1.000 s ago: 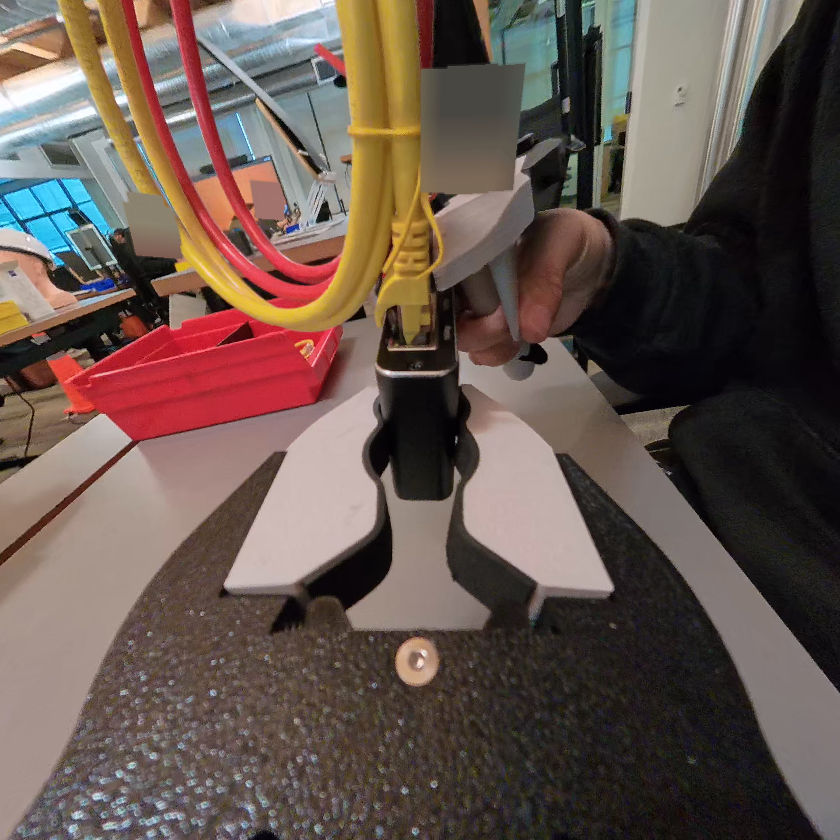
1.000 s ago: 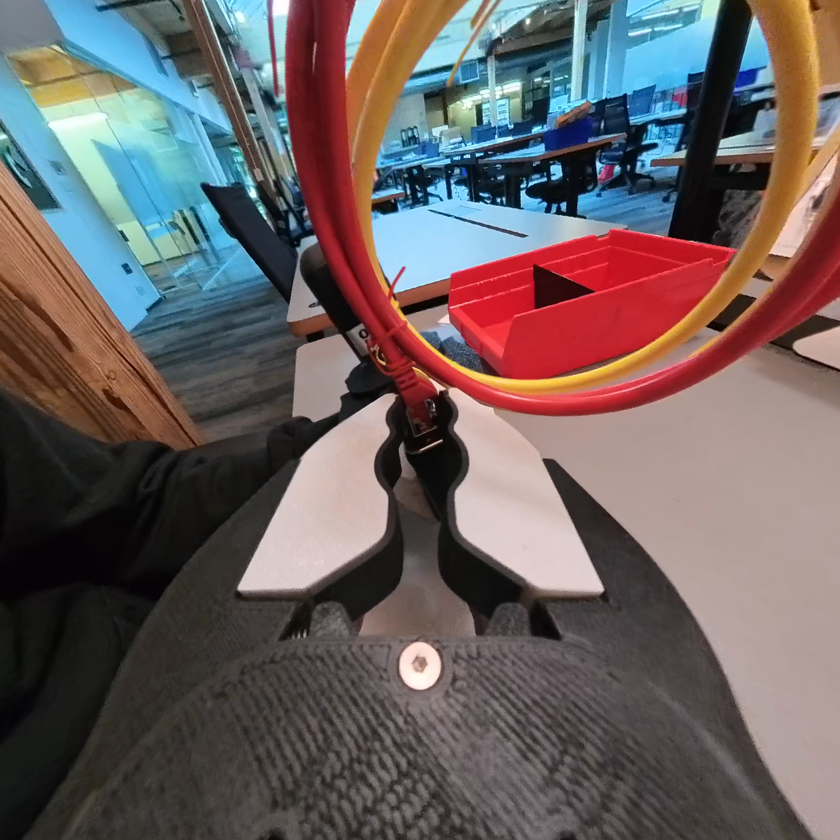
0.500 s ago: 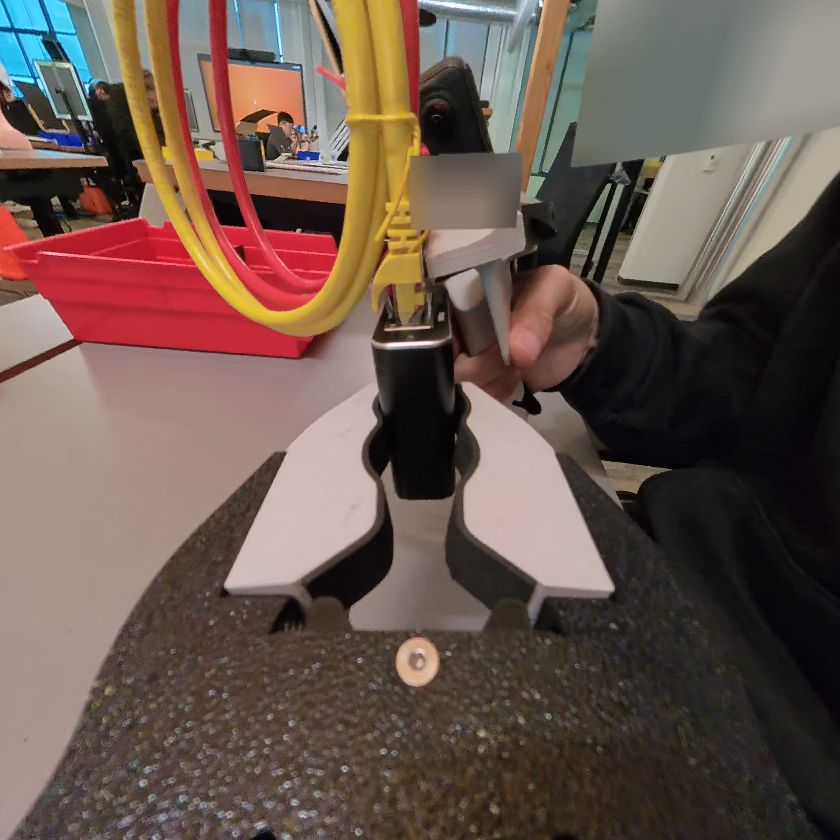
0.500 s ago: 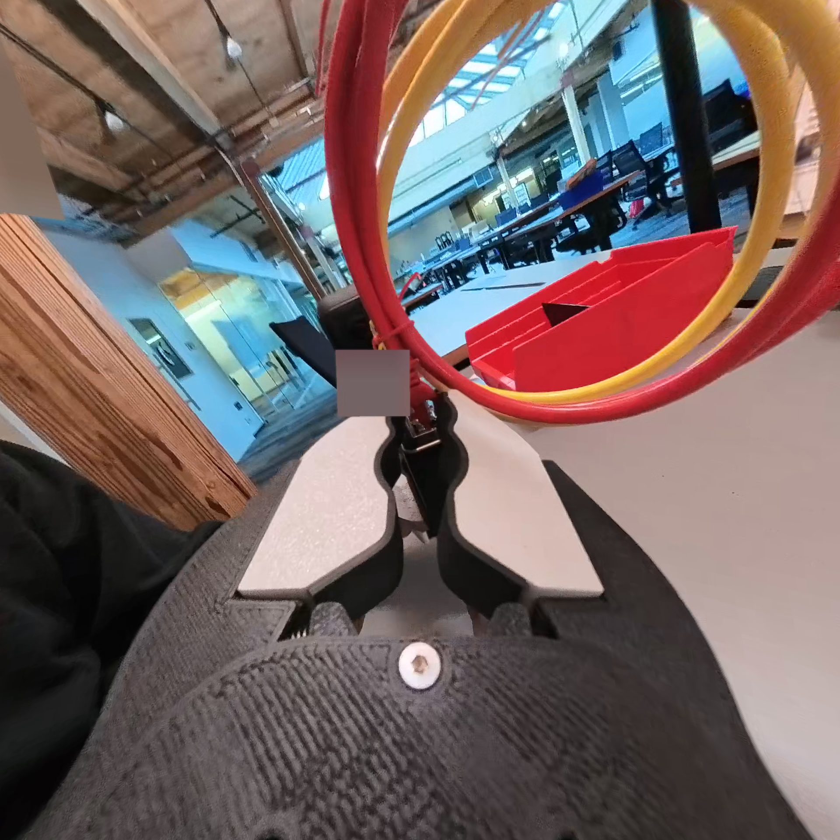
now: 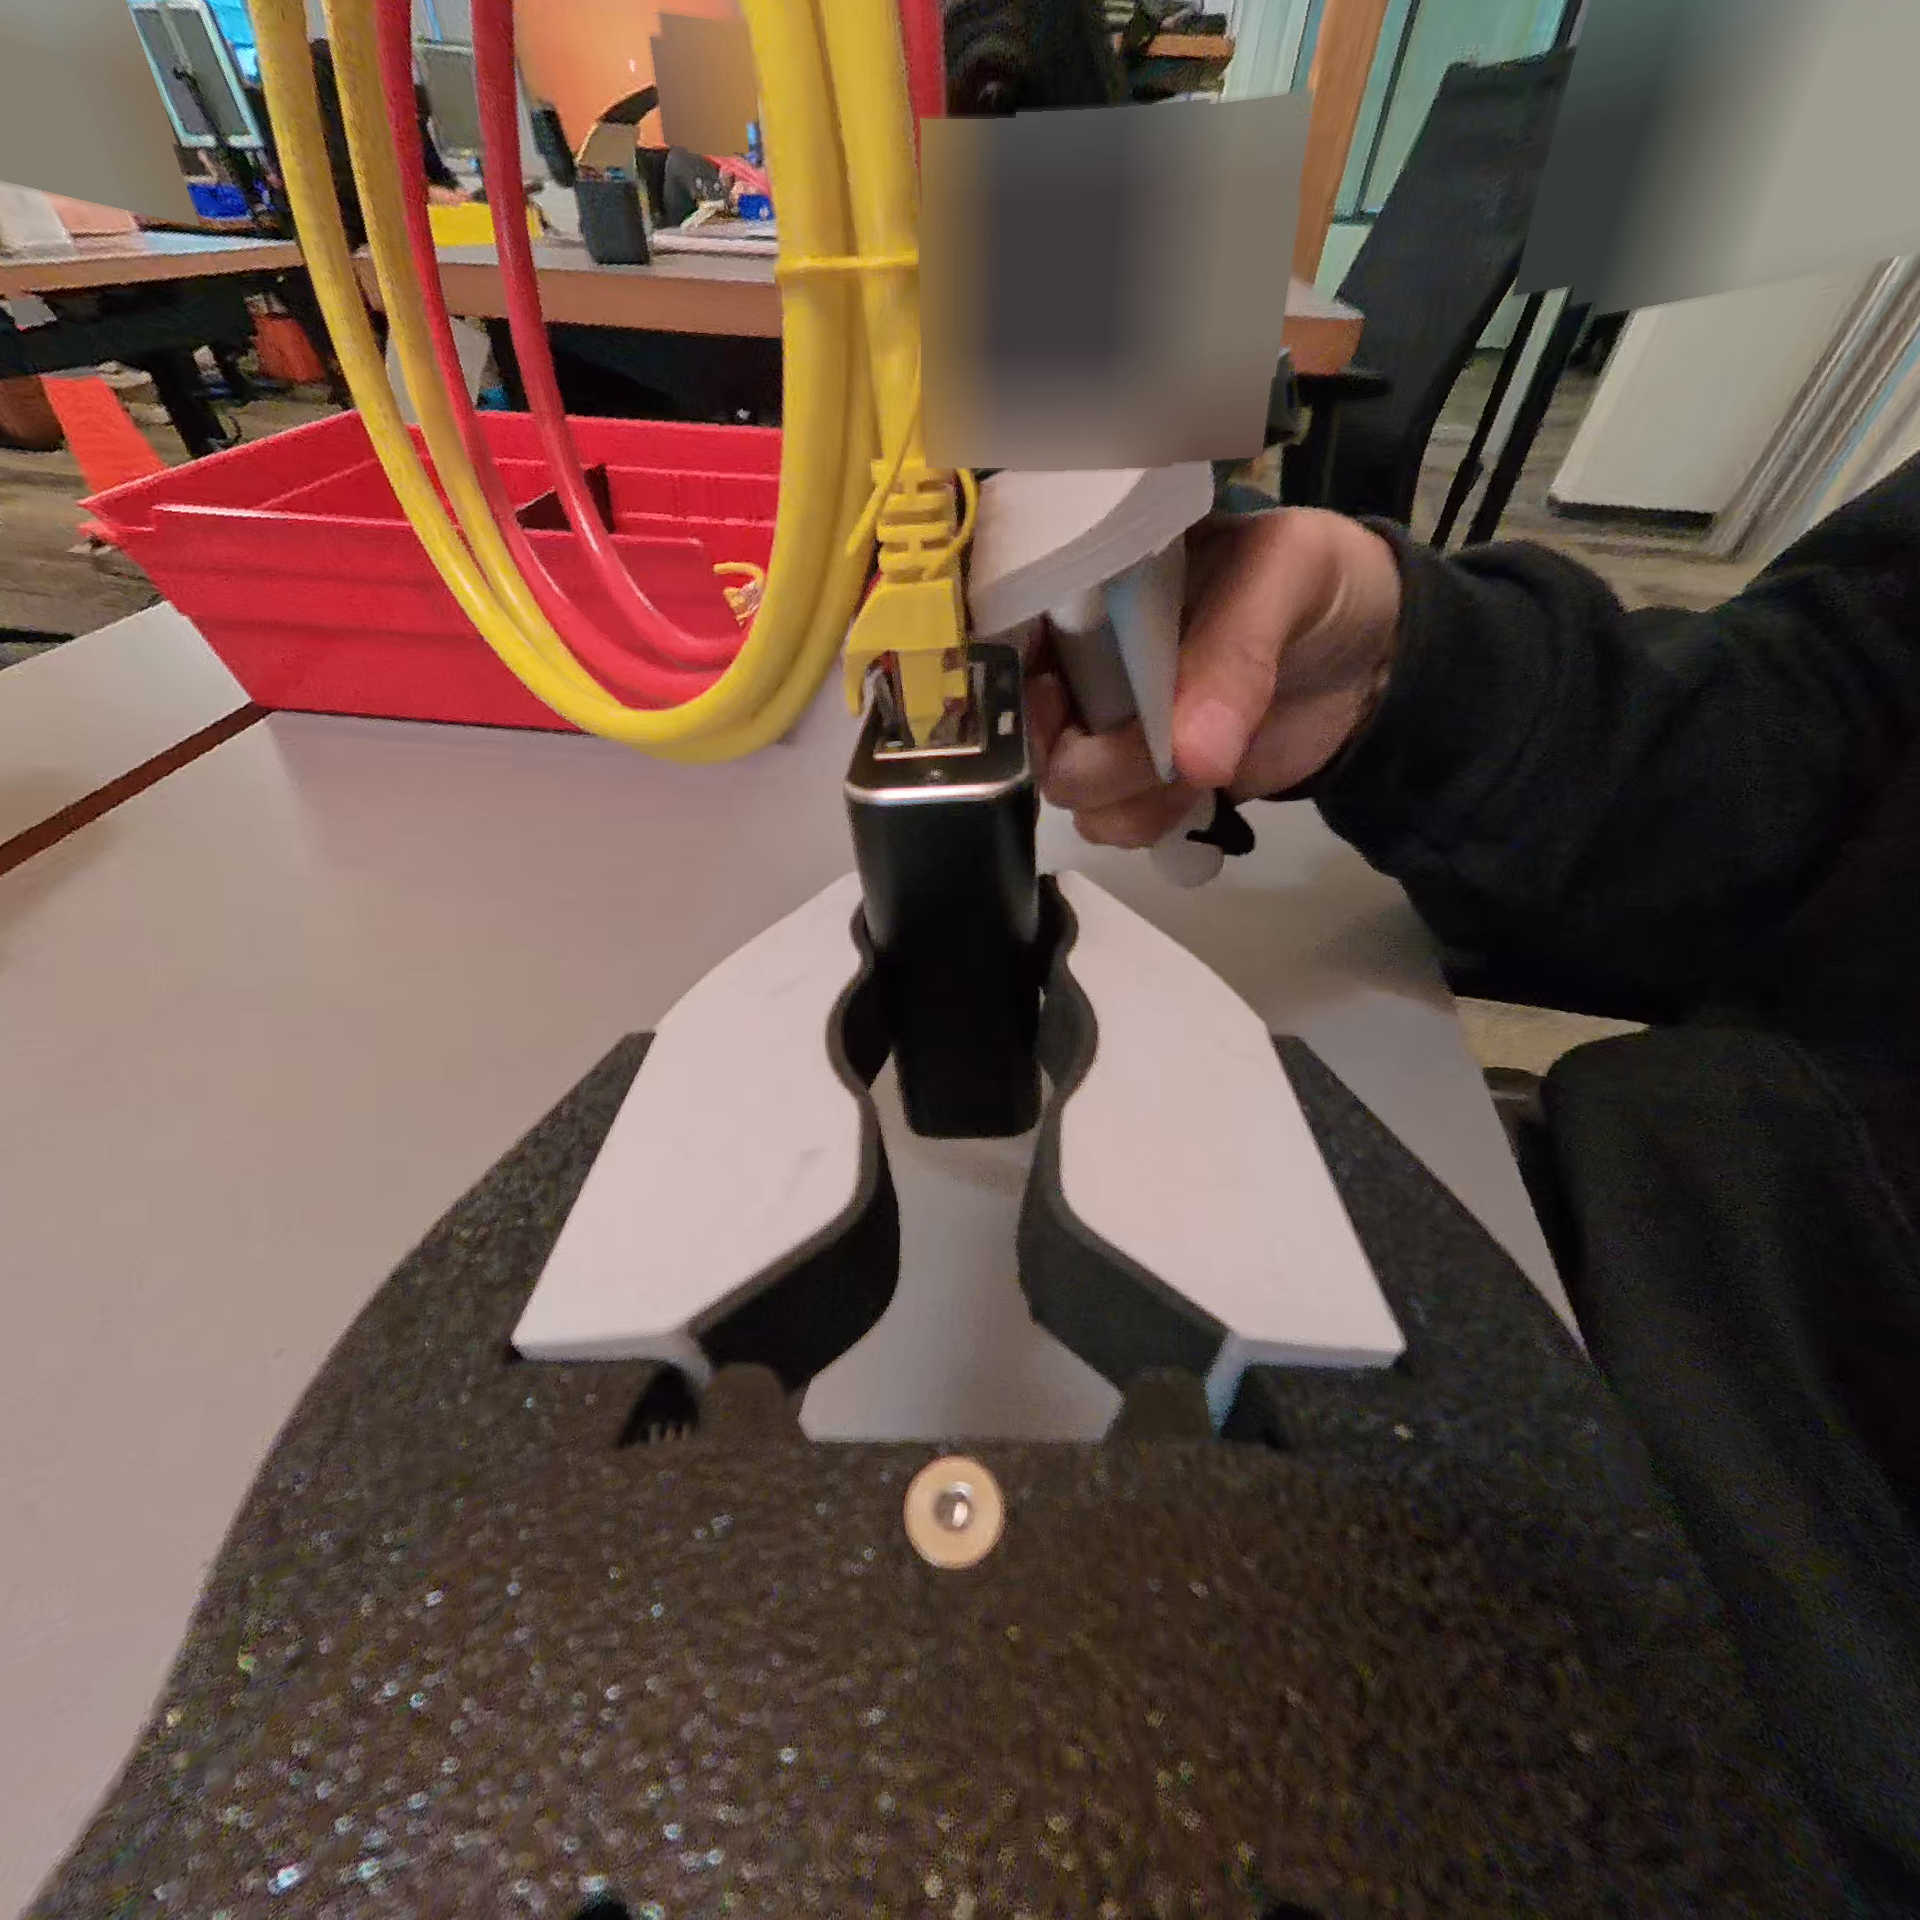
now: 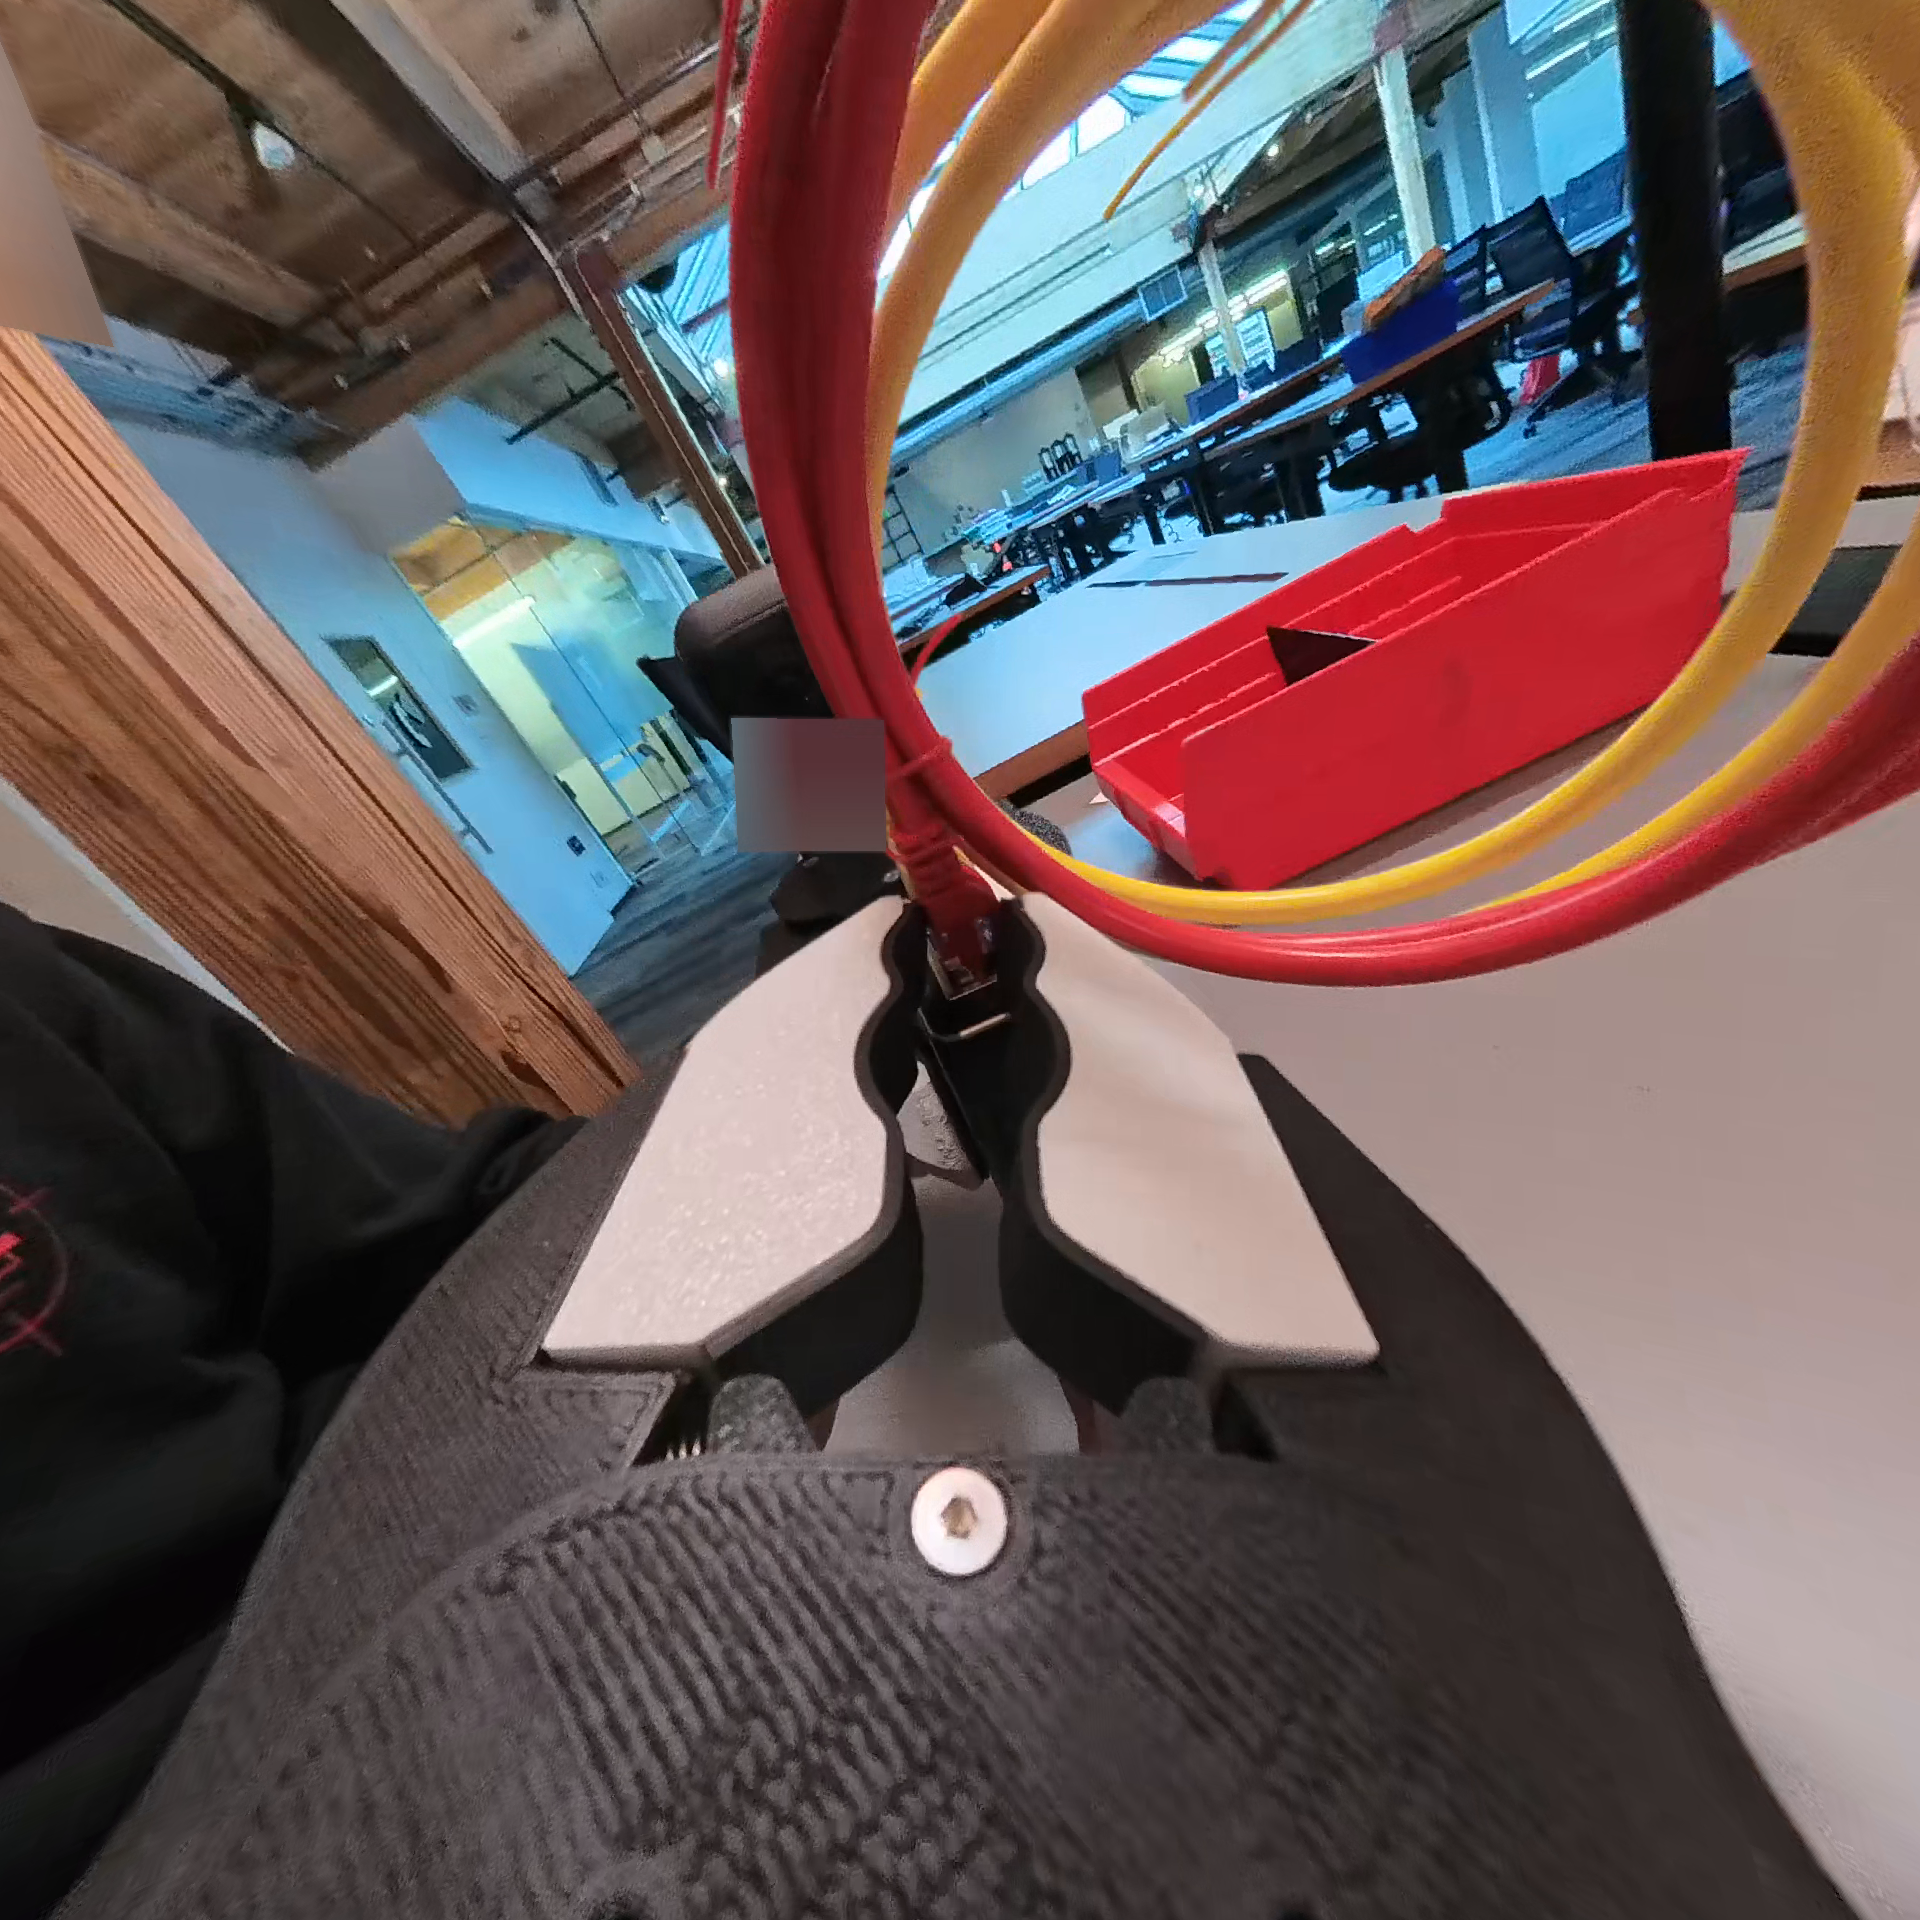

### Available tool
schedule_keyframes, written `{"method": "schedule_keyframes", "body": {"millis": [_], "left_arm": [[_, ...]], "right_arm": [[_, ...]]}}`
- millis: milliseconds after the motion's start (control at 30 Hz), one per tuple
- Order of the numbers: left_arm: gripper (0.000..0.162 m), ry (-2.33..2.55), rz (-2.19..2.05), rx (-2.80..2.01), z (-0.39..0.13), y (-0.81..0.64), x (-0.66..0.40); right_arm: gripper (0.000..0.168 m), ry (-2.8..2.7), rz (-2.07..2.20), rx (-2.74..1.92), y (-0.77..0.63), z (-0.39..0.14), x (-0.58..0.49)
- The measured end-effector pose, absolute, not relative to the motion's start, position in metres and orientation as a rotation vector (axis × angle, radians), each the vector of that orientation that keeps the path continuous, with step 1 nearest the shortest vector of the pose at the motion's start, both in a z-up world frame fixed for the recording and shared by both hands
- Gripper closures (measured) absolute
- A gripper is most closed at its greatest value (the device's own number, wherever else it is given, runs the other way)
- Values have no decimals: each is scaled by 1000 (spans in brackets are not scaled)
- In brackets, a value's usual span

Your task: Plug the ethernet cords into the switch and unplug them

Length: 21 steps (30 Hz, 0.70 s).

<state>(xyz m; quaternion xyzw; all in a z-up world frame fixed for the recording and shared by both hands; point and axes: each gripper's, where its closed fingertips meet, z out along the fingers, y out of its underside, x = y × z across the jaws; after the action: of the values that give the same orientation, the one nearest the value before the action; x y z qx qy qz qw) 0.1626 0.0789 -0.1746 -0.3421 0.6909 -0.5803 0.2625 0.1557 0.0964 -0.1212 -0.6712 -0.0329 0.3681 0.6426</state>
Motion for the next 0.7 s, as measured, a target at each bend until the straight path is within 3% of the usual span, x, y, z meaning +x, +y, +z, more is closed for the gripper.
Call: {"method": "schedule_keyframes", "body": {"millis": [267,567,700], "left_arm": [[136,1880,-1545,-989,-184,80,169],[135,1817,-1531,-1013,-183,89,174],[135,1783,-1686,-1051,-188,85,174]], "right_arm": [[154,-178,682,-1669,97,-132,163],[153,21,993,-1561,105,-130,169],[154,-80,844,-1670,108,-138,169]]}}
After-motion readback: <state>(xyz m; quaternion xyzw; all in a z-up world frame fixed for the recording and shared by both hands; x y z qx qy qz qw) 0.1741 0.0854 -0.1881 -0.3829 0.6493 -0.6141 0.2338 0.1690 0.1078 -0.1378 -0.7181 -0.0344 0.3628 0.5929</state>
